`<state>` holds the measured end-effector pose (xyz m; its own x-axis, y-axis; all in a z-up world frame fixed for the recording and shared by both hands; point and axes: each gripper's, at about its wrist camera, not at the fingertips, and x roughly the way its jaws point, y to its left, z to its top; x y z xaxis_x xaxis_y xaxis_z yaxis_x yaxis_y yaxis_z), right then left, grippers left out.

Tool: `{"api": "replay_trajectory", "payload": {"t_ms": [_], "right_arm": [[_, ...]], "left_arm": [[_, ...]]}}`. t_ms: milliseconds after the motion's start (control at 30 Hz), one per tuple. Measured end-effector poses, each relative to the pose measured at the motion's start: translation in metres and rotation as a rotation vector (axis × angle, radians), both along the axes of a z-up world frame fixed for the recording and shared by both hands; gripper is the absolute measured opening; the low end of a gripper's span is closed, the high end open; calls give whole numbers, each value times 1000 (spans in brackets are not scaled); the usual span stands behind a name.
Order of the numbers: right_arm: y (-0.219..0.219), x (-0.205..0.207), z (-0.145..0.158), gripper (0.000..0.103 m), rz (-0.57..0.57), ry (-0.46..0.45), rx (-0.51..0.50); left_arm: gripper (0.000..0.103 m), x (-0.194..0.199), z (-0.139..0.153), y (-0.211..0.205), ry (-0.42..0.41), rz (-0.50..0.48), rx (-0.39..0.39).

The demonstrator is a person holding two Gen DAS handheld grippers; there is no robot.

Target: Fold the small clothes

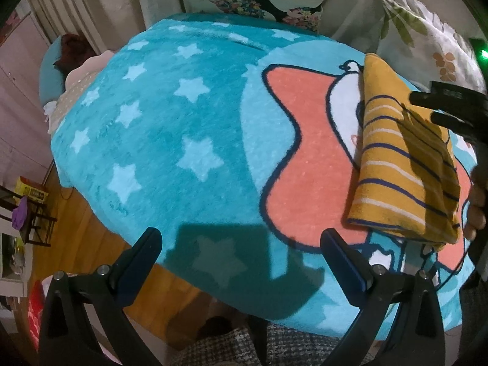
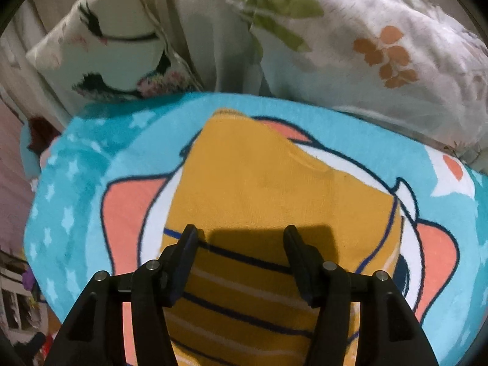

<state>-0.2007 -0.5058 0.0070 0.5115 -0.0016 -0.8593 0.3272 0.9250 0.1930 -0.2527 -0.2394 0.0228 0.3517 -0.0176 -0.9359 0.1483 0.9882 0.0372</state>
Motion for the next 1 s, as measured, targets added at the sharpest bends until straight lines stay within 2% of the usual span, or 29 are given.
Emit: {"api": "replay_trajectory", "payload": {"t_ms": [100, 267, 400, 533, 733, 1000], "right_arm": [[-6, -24, 1, 62, -24, -28, 39], [-17, -59, -23, 62, -47, 42, 67], [-32, -88, -24, 62, -82, 19, 135], [-36, -112, -16, 65, -143, 24, 83], [-49, -149, -17, 65, -244, 46, 70], [-39, -185, -18, 65, -312, 74, 32]], "left_arm": [[103, 1, -1, -2, 3, -9, -2], [103, 2, -5, -14, 12, -46, -12], [103, 1, -7, -30, 18, -100, -21], [103, -3, -8, -48, 24, -163, -33], [103, -11, -10, -66, 35, -245, -53], [103, -22, -6, -62, 29, -302, -70]]}}
